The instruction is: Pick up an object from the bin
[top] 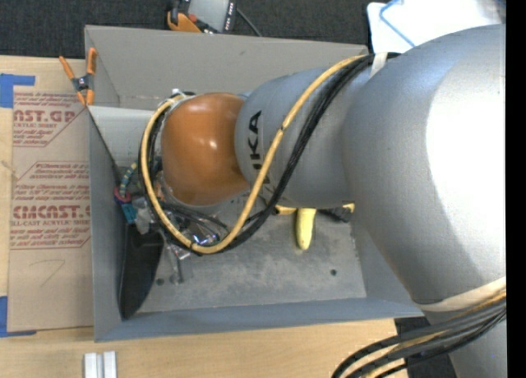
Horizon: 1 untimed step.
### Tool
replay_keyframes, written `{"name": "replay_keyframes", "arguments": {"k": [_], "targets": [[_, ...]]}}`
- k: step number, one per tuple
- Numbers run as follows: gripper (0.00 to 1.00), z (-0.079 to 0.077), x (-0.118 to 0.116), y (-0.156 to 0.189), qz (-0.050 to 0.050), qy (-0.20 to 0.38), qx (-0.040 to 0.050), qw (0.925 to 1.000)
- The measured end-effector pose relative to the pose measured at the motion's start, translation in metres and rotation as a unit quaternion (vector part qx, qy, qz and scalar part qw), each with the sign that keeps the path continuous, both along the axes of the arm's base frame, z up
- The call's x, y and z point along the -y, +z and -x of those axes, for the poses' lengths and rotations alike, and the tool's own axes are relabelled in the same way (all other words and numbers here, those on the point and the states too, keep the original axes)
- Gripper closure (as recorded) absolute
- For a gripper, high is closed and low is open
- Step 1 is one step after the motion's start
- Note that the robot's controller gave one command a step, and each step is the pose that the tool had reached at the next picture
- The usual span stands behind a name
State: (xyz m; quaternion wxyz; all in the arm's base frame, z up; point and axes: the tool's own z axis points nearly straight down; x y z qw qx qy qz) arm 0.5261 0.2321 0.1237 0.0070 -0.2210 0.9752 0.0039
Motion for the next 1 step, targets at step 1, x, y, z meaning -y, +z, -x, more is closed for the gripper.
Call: {"name": "replay_keyframes", "arguments": {"k": [1], "targets": [[0.00, 0.0463, -0.0012, -0.0028, 0.001, 0.106, 0.0021, 0.9943]]}}
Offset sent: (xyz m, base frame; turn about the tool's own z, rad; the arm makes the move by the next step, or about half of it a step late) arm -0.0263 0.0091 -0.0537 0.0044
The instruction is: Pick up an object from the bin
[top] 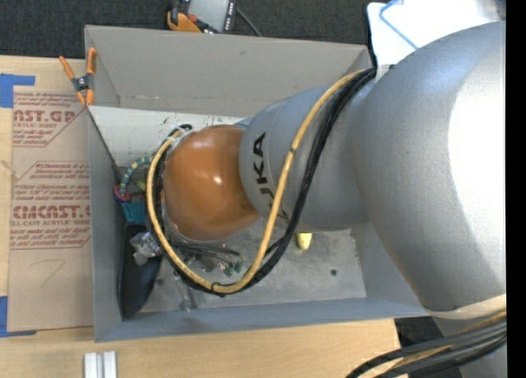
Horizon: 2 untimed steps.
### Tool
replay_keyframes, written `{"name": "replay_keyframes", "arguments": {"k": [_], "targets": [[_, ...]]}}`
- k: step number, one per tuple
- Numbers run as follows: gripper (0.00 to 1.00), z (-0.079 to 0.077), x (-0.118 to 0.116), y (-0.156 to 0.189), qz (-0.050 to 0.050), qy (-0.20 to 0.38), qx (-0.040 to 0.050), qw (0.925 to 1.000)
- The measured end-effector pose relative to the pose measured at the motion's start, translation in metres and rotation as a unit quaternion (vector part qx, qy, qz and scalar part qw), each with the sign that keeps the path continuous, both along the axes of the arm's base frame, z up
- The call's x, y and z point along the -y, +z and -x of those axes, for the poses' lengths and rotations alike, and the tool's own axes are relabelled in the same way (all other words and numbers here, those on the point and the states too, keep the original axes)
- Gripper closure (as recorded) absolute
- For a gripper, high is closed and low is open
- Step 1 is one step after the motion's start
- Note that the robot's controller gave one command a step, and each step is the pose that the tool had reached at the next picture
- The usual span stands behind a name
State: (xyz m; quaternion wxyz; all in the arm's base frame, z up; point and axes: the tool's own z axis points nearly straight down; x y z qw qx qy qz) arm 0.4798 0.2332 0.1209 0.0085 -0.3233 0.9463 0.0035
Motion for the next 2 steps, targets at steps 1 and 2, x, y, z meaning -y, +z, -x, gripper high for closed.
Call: {"name": "replay_keyframes", "arguments": {"k": [1, 2], "targets": [[0.00, -0.020, -0.009, -0.050, -0.004, -0.106, -0.0002, 0.9944], [1.00, -0.009, -0.012, -0.038, -0.008, 0.109, 0.0169, 0.9938]]}}
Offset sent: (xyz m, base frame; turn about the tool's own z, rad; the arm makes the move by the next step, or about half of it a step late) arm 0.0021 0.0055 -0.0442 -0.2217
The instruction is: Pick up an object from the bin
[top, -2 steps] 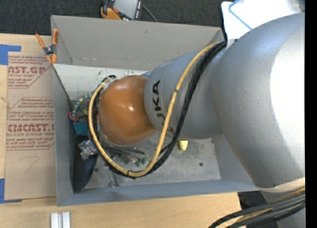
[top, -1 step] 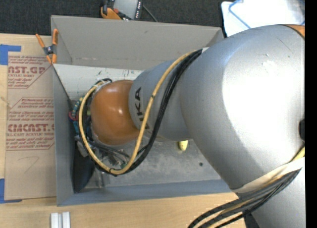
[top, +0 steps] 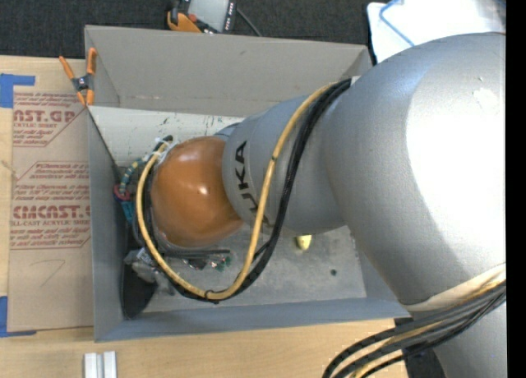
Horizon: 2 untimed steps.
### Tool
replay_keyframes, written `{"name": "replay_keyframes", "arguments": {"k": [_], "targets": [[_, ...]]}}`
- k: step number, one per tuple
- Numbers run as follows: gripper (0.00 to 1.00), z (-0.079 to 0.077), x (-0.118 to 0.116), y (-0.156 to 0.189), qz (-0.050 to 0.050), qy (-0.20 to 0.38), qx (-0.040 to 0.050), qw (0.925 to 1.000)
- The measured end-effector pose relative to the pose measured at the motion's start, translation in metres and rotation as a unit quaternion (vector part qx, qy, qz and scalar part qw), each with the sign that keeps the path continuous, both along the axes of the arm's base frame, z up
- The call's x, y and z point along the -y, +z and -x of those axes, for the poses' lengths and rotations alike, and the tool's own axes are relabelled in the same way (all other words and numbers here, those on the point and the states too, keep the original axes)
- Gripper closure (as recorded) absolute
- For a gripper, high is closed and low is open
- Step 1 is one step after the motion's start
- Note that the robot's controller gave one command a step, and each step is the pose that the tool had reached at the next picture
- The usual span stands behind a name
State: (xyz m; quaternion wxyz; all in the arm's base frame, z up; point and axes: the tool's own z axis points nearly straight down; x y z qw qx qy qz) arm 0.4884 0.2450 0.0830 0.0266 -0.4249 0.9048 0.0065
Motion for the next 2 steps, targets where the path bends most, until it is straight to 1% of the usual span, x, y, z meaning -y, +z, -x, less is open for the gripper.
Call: {"name": "replay_keyframes", "arguments": {"k": [1, 2], "targets": [[1.00, 0.000, 0.000, 0.000, 0.000, 0.000, -0.0004, 1.0000], [1.00, 0.003, 0.003, 0.024, 0.006, 0.002, -0.0096, 0.9999]]}}
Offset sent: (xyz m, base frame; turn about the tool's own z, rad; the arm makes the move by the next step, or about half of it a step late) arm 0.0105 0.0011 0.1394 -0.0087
